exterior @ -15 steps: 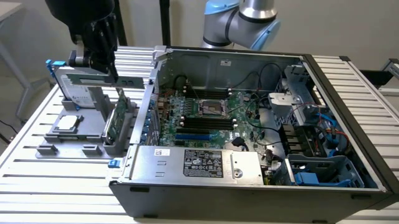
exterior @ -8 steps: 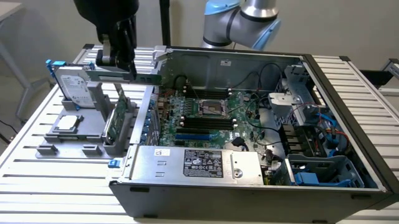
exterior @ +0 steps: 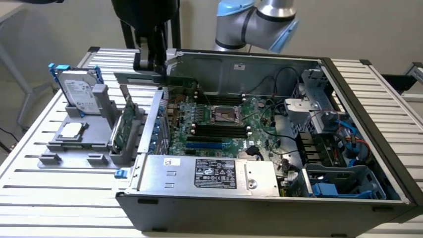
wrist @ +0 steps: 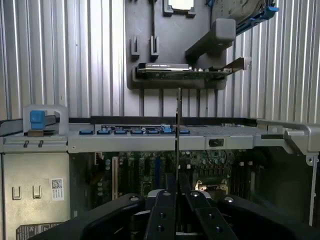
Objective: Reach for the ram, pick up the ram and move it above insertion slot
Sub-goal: 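Pick up the ram and move it above insertion slot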
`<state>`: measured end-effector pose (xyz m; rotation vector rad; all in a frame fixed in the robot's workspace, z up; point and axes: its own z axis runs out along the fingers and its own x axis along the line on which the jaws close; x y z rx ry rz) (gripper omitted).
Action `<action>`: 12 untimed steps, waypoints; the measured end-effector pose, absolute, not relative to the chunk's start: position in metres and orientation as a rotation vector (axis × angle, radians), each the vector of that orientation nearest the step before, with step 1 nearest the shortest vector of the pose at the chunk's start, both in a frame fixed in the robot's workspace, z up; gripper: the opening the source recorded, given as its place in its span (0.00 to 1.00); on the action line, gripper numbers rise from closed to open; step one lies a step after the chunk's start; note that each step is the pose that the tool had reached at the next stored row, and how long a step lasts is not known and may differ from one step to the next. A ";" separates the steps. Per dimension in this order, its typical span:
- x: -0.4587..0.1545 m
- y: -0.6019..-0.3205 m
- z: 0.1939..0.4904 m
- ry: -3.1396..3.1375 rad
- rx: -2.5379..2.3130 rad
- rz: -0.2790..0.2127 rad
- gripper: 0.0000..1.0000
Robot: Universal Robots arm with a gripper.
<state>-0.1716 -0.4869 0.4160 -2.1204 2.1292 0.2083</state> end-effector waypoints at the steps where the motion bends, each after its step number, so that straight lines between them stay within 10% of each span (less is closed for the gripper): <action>1: -0.167 -0.487 0.416 2.128 -2.119 0.211 0.13; 12: -0.117 -0.487 0.413 2.124 -2.115 0.218 0.13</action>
